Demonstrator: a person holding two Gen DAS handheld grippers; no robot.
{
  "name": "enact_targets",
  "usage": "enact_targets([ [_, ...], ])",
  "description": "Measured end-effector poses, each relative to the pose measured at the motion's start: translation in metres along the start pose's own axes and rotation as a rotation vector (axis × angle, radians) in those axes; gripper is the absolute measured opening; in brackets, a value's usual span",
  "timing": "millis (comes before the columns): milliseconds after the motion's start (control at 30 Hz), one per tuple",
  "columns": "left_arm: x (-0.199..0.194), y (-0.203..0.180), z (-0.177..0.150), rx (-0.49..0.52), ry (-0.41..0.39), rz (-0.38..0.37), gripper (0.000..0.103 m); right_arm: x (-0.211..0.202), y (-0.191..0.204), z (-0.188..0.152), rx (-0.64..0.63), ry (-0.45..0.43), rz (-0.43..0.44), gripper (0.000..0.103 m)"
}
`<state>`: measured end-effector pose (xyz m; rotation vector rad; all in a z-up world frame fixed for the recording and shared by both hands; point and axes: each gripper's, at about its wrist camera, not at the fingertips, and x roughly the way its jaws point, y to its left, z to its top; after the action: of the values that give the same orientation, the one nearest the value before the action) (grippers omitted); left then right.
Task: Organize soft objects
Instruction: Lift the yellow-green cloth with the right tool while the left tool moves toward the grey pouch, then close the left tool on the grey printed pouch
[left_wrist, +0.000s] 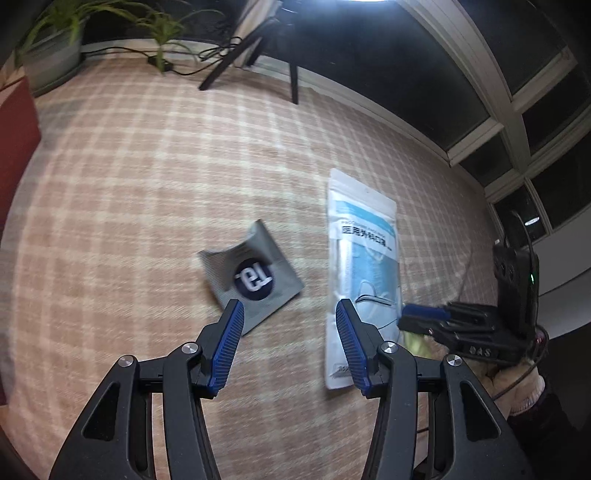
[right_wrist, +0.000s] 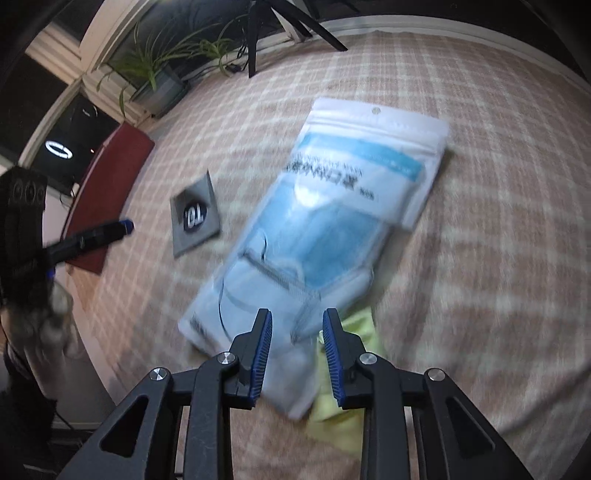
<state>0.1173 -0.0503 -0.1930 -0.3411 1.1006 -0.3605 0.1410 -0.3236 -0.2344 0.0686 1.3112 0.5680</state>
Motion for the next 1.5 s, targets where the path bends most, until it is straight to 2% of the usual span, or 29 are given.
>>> enact_targets([
  [200,-0.006,0.019,-0.006,-0.026,0.008,0.005,0.049,-0.006,-0.016,-0.028,0.068,-0.001,-0.087,0.026],
  [300,-0.011,0.023,-0.008,-0.022,0.005,0.000,0.050,-0.018,-0.027,-0.036,0.109,-0.051,-0.142,0.025],
  [400,-0.013,0.024,-0.009,-0.022,0.004,-0.002,0.052,-0.030,-0.026,-0.046,0.124,-0.126,-0.145,0.026],
  [500,-0.012,0.026,-0.010,-0.023,0.001,-0.003,0.052,-0.028,-0.020,-0.052,0.096,-0.136,-0.183,0.044],
  [633,-0.005,0.027,-0.010,-0.003,0.007,0.033,0.053,-0.019,-0.021,-0.056,0.079,-0.146,-0.234,0.045],
  [767,0.005,0.032,-0.007,-0.004,-0.003,0.052,0.055,-0.014,-0.023,-0.056,0.083,-0.180,-0.202,0.045],
  [1067,0.032,0.038,0.006,0.042,-0.034,0.111,0.055,-0.009,-0.018,-0.056,0.031,-0.237,-0.214,0.046],
  [1167,0.041,0.041,0.012,0.042,-0.045,0.113,0.055,-0.008,-0.018,-0.058,0.036,-0.272,-0.204,0.046],
  [1300,0.051,0.038,0.016,0.062,-0.069,0.117,0.062,-0.006,-0.015,-0.058,0.030,-0.295,-0.207,0.046],
  [1433,0.058,0.032,0.019,0.076,-0.087,0.107,0.062,-0.003,-0.012,-0.057,0.028,-0.307,-0.208,0.045],
  [1500,0.060,0.028,0.020,0.094,-0.093,0.122,0.062,-0.002,-0.011,-0.056,0.022,-0.303,-0.218,0.041],
])
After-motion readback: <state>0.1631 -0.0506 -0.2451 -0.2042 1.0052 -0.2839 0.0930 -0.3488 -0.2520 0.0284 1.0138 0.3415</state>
